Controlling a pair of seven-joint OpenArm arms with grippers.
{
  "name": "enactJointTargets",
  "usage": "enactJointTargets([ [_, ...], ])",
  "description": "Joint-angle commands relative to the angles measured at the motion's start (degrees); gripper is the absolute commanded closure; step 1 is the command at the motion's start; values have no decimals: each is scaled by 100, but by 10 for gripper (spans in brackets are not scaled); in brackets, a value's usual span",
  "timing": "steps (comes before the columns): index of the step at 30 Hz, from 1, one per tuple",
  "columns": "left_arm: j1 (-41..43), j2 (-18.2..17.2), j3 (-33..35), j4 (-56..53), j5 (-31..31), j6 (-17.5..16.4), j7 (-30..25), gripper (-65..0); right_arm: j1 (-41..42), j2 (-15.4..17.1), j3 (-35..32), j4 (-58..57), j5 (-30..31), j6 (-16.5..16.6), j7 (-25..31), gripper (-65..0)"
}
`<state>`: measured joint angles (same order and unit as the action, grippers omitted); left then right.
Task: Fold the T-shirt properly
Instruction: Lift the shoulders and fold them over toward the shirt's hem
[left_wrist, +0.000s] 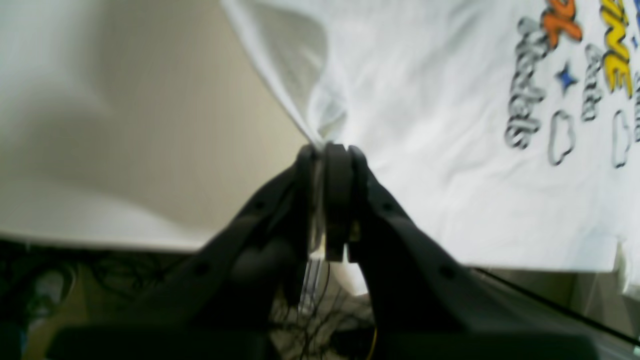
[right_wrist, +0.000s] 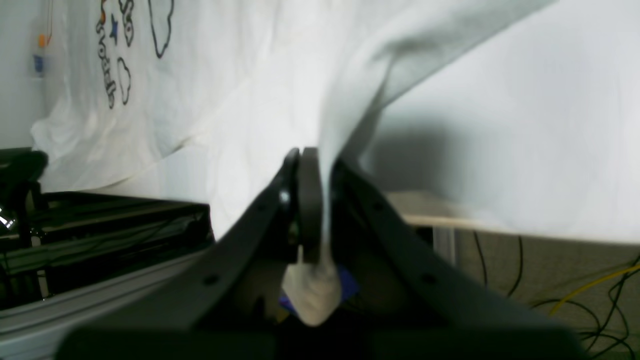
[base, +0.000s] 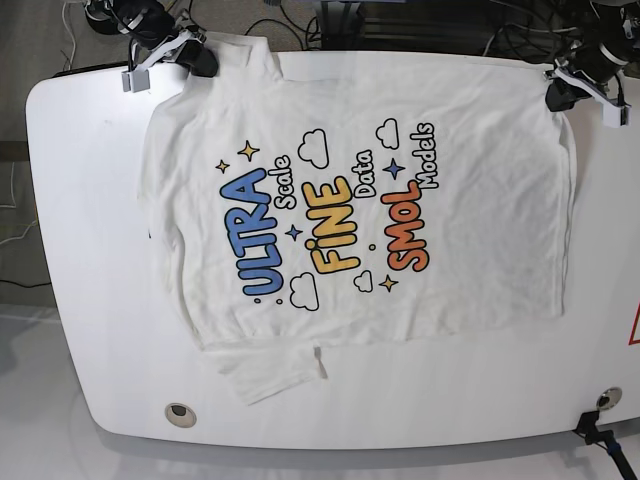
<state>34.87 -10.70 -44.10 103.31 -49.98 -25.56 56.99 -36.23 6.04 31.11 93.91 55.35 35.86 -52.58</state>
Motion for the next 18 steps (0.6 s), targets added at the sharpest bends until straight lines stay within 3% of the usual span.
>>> enactJointTargets([
  [1,34,-69,-26,100,-79,-24,-95,-27,-83,68,32,117,-98,-21,-57,0],
  [9,-257,-77,-52,118,-106,-33,-95,-26,-188,59,23,1647,-98,-21,-57,0],
  [18,-1224,-77,-43,74,-88,-33,-95,-26,665,209,-4,1523,-107,-30,-101,0],
])
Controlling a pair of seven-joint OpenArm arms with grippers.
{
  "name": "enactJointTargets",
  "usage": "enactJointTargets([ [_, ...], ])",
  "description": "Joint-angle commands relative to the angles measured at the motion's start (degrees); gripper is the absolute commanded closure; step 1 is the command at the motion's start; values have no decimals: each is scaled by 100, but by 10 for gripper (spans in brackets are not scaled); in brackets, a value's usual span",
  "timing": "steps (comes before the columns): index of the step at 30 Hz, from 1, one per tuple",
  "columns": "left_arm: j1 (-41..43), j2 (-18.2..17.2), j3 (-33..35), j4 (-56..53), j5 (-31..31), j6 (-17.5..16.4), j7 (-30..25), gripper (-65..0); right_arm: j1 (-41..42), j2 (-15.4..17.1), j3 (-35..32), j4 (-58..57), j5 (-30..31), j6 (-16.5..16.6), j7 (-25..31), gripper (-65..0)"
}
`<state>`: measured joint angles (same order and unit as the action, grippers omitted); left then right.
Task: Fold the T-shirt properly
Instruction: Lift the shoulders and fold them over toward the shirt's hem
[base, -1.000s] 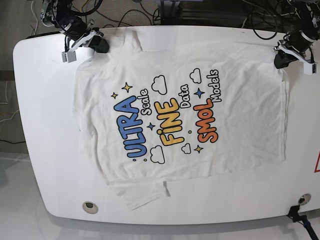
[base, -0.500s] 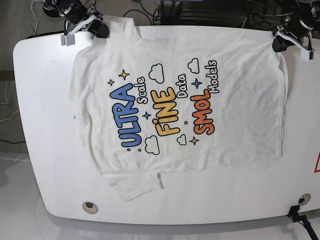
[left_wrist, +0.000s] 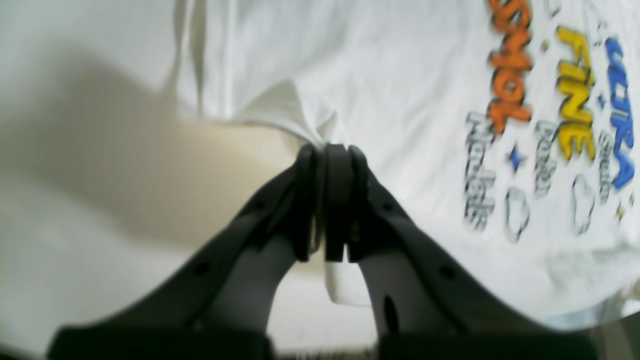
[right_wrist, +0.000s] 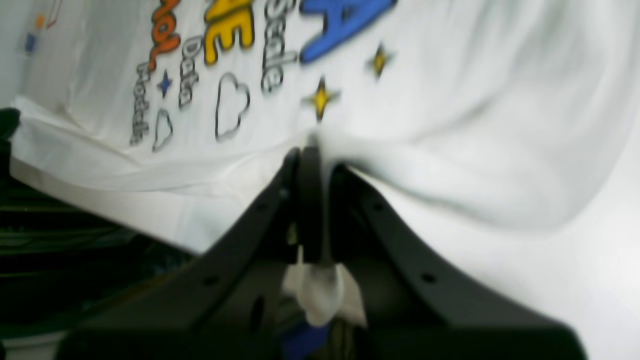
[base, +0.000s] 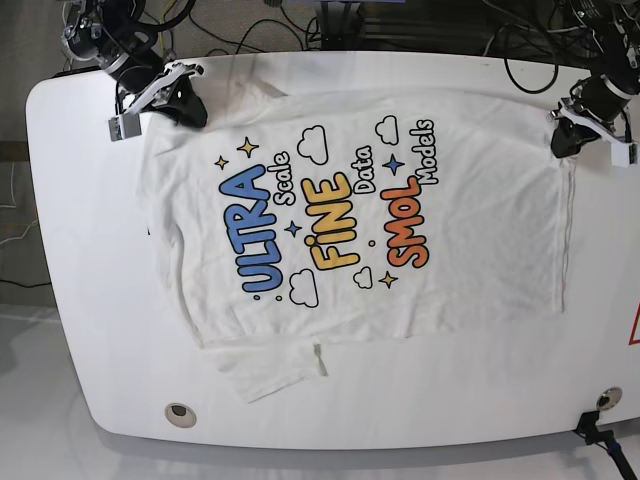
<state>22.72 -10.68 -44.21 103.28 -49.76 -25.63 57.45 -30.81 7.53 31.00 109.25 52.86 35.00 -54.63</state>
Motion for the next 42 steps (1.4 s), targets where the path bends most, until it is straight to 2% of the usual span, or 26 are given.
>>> enactJointTargets([
  [1,-158,-80,-32,67,-101,-17,-141,-26,298,60,7,-125,142,56,17,0],
  [4,-474,-80,-6,-100,48,-17,-141,-26,870,69,34,-530,142,56,-308,0],
  [10,-896,-80,29,-548,321,-17,-141,-26,1740,201,-2,-1110,142,56,-458,0],
  [12,-940,-185,117,-627,321,-17,-141,-26,1969,218,-10,-1259,134,47,-458,0],
  [17,-1292,-299,223,-1146,321,-17,-141,-26,2443,350,-89,-1330,134,-340,-458,0],
  [23,-1802,-466,284,-1753,321,-9,-141,-26,3041,473,-450,-2050,134,-349,-458,0],
  [27,-2101,-633,583,-2148,321,-9,-141,-26,3384,482,-485,-2569,134,-349,-449,0],
  [38,-2514,-633,803,-2236,356,0,-149,-26,4017,491,-494,-3044,125,-349,-440,0],
  [42,-2804,-633,803,-2632,875,-9,-149,-26,4105,553,-494,-3070,-69,-349,-440,0],
])
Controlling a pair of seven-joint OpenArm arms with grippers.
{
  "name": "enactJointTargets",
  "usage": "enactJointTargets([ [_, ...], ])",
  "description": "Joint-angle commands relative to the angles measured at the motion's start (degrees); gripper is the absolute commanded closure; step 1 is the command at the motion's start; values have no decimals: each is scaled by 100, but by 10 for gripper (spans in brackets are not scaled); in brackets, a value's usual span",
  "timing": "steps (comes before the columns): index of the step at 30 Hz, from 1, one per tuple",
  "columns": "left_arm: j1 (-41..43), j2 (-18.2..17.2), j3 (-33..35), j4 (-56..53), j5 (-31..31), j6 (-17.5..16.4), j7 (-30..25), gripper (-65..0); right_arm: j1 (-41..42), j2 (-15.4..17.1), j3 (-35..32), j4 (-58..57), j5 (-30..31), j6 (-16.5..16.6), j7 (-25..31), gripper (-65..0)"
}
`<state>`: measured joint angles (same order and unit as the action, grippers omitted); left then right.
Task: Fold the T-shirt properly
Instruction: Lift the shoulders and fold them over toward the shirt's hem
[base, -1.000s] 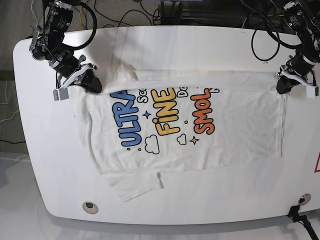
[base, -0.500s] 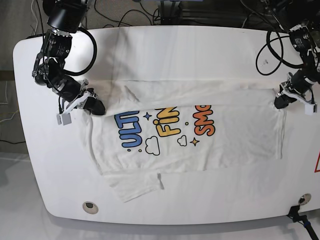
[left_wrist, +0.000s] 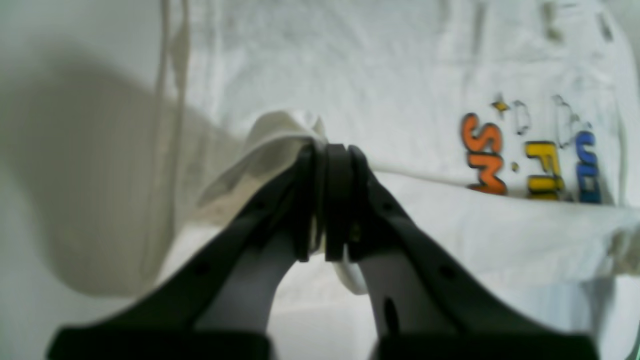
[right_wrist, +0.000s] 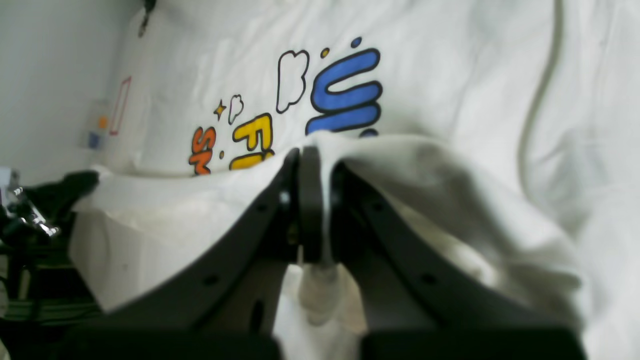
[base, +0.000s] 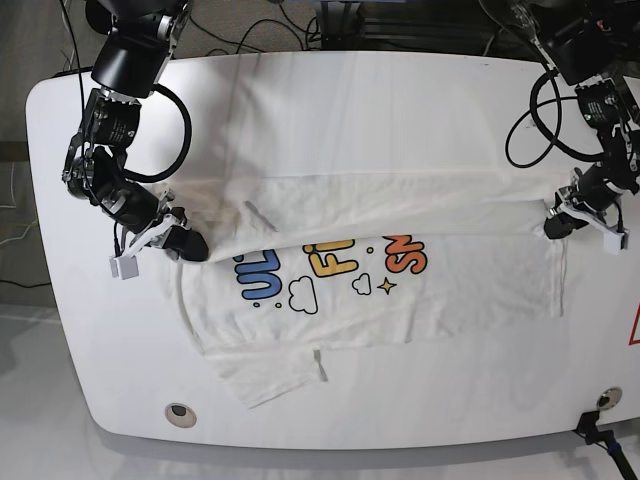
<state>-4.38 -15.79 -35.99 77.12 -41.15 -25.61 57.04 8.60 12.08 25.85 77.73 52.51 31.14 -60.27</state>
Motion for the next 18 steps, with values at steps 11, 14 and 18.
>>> enactJointTargets([
  [11,-349,-131,-19,-227,172,-20,-108,-27,428,54,31,73,-1045,56,133,0],
  [14,-357,-131,-19,-227,172,-20,-108,-27,472,54,31,73,-1361,56,133,0],
  [18,-331,-271,87,-227,172,-20,-108,-184,525,63,22,73,-1634,65,133,-93],
])
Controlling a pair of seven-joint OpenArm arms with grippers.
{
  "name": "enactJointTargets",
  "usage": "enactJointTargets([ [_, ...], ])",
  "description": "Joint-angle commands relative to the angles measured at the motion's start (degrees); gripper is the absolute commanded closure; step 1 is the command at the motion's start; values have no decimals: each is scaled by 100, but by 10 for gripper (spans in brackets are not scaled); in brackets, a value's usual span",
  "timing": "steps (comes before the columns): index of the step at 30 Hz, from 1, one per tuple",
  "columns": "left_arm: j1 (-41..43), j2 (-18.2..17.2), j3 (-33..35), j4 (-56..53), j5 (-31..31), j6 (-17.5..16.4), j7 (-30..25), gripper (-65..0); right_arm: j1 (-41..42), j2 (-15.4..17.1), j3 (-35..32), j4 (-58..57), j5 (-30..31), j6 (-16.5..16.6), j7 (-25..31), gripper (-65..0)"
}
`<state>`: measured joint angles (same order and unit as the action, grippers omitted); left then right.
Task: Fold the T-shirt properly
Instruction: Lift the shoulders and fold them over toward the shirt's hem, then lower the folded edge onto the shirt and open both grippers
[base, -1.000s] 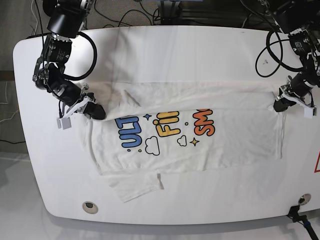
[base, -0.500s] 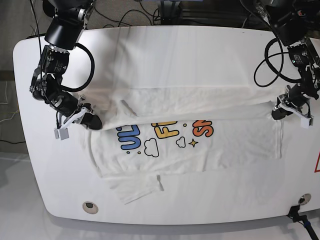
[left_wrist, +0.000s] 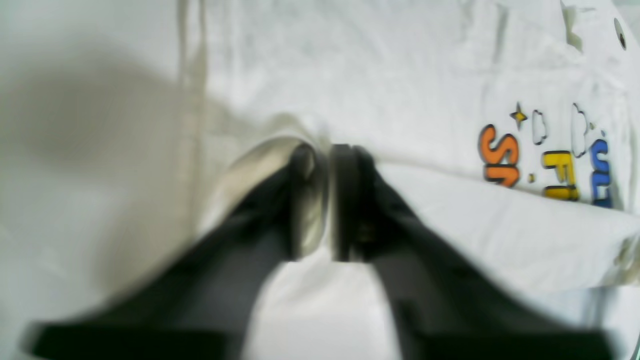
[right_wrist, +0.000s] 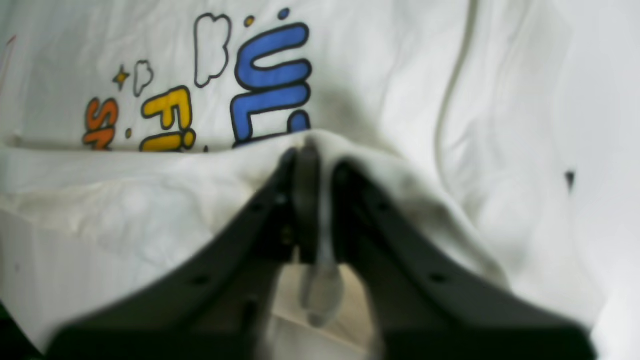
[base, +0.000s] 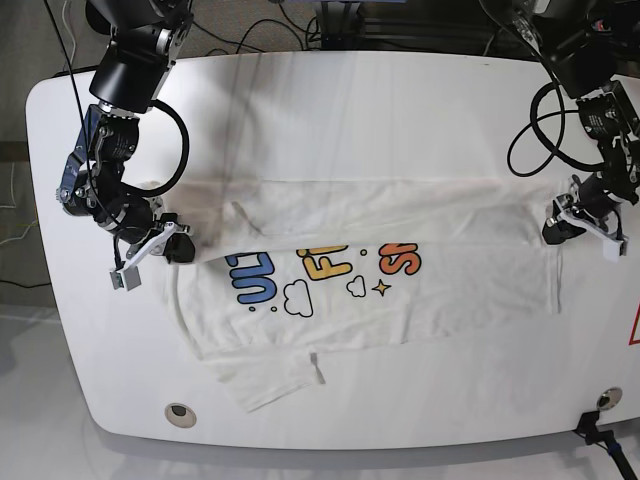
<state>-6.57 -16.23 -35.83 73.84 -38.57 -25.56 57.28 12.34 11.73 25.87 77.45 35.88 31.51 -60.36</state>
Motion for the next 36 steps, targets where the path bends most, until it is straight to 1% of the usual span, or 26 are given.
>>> enactJointTargets([
  [1,-112,-298,230,101,-86,-24,-132,-269,151,124,20,101,30,36,141,-152],
  [2,-112,-386,353,101,-86,-24,-132,-336,151,133,11,101,21,36,141,-207],
  [3,-121,-465,467,101,-86,-24,-132,-386,151,150,11,101,21,36,141,-267],
  [4,-130,-500,529,101,-86,-24,-132,-411,151,203,11,110,21,36,141,-308],
  [6,-139,-579,616,101,-86,-24,-132,-422,151,326,-86,119,21,36,141,-409],
  [7,-148,-588,634,101,-77,-24,-132,-423,160,441,-261,145,21,36,141,-454],
  [9,-148,-685,660,137,2,-24,-132,-424,160,660,-543,339,21,19,141,-518],
  [10,-156,-702,660,145,107,-24,-141,-424,133,739,-622,506,12,10,150,-536],
  [13,-227,-729,696,374,538,-24,-141,-424,-113,1082,-833,1042,3,10,185,-541],
  [15,-227,-729,845,761,925,-24,-202,-424,-333,1320,-921,1393,3,1,379,-541],
  [17,28,-729,994,1244,1241,-24,-624,-424,-596,1513,-938,1701,-234,1,572,-541],
  [18,222,-729,1065,1482,1364,-24,-932,-423,-720,1513,-921,1877,-515,1,669,-541],
  [20,547,-729,1285,1886,1672,-24,-1521,-422,-1018,1487,-903,2141,-1298,10,880,-541],
  [22,925,-720,1408,2150,1989,-24,-2128,-422,-1256,1249,-851,2193,-1904,45,1311,-541],
  [24,1233,-694,1452,2238,2208,-24,-2708,-420,-1423,1030,-604,2070,-2300,54,1662,-541],
  [26,1444,-694,1504,2211,2393,-24,-3183,-420,-1440,871,-534,1842,-2511,238,1794,-541],
  [28,1628,-685,1504,2220,2534,-24,-3429,-420,-1458,836,-297,1675,-2502,361,1935,-541],
  [29,1725,-685,1504,2238,2560,-24,-3481,-420,-1458,757,-174,1569,-2511,397,1961,-541],
  [34,1989,-685,1478,2220,2551,-24,-3499,-420,-1432,704,152,1103,-2511,625,2014,-541],
  [36,2059,-685,1478,2229,2542,-24,-3499,-420,-1440,687,152,1015,-2502,625,2251,-541],
])
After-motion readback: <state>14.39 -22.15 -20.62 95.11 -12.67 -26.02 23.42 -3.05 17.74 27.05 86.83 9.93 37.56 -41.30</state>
